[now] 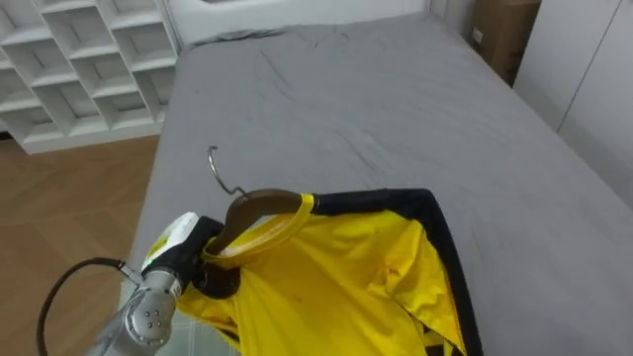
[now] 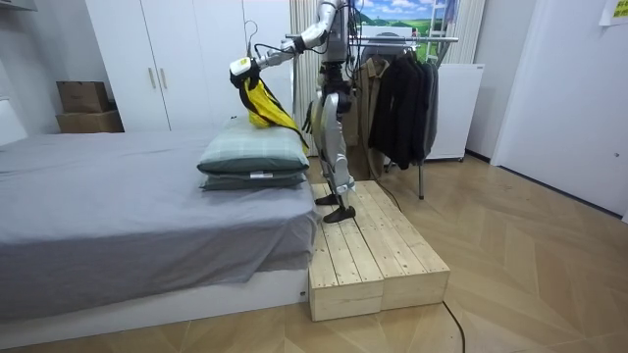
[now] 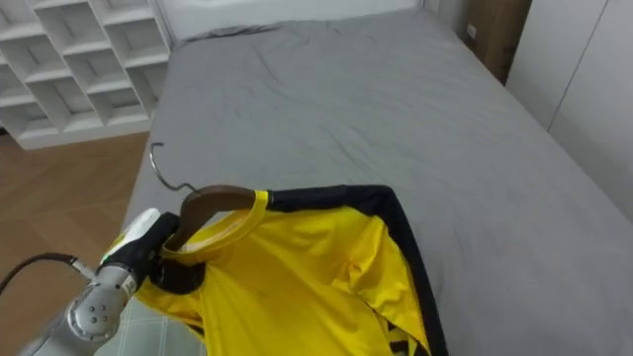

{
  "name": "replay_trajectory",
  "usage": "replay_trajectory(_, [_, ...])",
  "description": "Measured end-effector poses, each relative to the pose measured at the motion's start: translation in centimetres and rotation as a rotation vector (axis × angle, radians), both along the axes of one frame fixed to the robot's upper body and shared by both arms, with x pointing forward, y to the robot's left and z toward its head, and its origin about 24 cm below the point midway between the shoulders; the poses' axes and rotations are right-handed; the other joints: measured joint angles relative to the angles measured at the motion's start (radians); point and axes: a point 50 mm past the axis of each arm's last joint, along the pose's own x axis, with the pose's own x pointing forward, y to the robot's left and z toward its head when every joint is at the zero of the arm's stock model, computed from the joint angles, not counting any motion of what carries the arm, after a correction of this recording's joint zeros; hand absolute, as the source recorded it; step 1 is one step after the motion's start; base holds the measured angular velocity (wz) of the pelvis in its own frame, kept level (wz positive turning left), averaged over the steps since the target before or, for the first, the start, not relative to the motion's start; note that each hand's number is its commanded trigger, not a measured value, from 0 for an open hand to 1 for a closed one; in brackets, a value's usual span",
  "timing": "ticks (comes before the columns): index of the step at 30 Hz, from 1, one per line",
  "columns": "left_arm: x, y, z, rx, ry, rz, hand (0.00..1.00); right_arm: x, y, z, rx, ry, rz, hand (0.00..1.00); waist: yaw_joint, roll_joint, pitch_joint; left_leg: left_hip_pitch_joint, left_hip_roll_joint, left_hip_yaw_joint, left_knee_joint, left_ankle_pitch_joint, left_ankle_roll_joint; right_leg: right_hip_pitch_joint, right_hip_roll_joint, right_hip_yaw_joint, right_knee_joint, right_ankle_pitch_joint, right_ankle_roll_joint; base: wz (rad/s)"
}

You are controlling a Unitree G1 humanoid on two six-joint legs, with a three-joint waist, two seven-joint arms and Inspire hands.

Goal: Hang clothes

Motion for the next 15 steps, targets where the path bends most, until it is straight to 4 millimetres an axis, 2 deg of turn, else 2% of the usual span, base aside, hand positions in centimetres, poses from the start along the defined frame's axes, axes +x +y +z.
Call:
replay_trajectory(4, [-0.6, 0.1, 0.2, 0.002, -0.002, -0.017, 1.00, -1.2, -0.5, -0.1, -0.002, 0.017, -0.055, 0.00, 0.001, -0.003, -0.0005, 0.025, -0.001, 0.000, -0.015, 0.000, 0.000, 0.028, 0.000, -0.012, -0.014, 0.000, 0.001, 0.03])
replay_trajectory(9, [-0.9, -0.2, 0.4, -0.009, 0.004, -0.038, 1.00, -2.3, -0.9, -0.1, -0.022, 0.053, -0.058, 0.00, 0.005, -0.007, -0.0006, 0.054, -0.002, -0.003, -0.035, 0.000, -0.001, 0.045, 0.000, -0.007, -0.015, -0.001, 0.003, -0.02])
replay_trajectory(14, [-0.9, -0.4, 0.8, -0.022, 0.012, -0.062, 1.00, -3.2, -1.6, 0.0, -0.077, 0.095, -0.035, 0.00, 0.001, -0.027, 0.0008, 0.070, -0.010, -0.001, -0.034, 0.000, -0.001, 0.057, 0.002, 0.015, -0.016, -0.005, 0.007, -0.04])
replay_trajectory(15, [-1.0, -0.4, 0.7, -0.028, 0.015, -0.060, 1.00, -3.4, -1.7, 0.0, -0.088, 0.105, -0.026, 0.00, 0.001, -0.031, -0.0013, 0.071, -0.011, -0.001, -0.034, 0.000, -0.001, 0.058, 0.002, 0.017, -0.017, -0.007, 0.008, 0.00])
